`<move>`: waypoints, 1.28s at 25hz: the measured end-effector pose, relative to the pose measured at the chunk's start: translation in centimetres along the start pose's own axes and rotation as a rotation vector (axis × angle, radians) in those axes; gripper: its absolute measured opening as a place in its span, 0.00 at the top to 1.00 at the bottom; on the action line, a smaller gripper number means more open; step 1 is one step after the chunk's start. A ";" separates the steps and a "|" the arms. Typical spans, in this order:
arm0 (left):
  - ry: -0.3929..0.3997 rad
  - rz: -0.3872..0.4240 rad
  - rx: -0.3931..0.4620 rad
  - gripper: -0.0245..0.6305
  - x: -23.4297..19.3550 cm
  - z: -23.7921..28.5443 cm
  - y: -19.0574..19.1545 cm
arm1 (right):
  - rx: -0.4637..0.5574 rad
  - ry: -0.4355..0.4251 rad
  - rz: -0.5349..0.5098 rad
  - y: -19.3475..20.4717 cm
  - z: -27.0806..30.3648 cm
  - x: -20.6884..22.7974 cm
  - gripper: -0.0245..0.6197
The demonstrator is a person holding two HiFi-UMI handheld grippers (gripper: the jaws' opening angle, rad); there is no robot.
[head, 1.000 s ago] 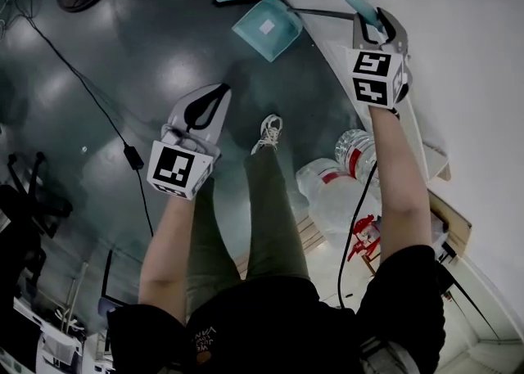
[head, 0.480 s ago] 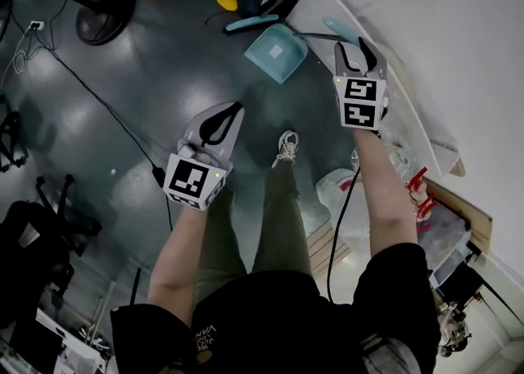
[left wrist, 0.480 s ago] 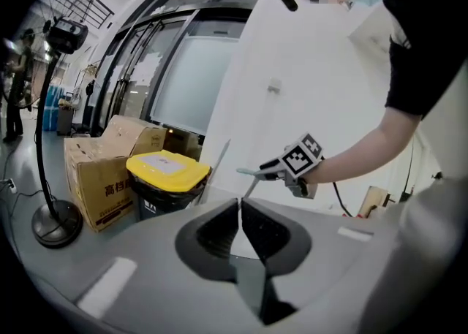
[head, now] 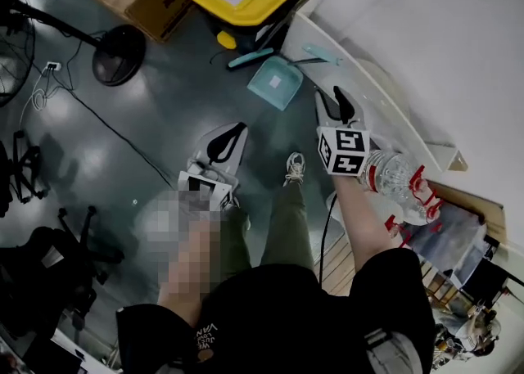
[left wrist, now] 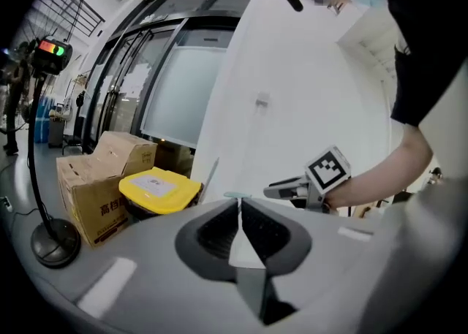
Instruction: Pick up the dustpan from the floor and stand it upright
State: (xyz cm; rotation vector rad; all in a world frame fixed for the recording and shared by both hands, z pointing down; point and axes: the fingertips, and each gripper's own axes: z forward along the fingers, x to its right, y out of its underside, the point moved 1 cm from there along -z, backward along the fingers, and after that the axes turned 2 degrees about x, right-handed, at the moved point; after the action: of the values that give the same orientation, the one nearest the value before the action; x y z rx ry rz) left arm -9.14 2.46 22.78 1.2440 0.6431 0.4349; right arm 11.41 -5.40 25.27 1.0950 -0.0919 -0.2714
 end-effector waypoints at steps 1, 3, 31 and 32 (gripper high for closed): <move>0.004 0.003 0.004 0.86 0.3 -0.2 -0.5 | 0.012 -0.003 0.022 -0.2 -1.1 -0.5 0.71; 0.018 0.013 0.013 0.86 1.0 -0.5 -1.7 | 0.037 -0.004 0.068 -0.8 -3.2 -1.3 0.71; 0.122 0.127 0.153 0.86 7.8 -13.8 -12.4 | 0.283 -0.058 0.246 -7.6 -25.8 -11.1 0.96; 0.114 0.124 0.153 0.87 7.8 -14.5 -12.3 | 0.279 -0.066 0.244 -7.5 -26.2 -11.5 0.96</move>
State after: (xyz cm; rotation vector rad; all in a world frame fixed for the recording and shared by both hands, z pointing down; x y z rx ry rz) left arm -13.38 14.52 6.71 1.4173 0.7083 0.5714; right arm 4.45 17.08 7.33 1.3379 -0.3274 -0.0757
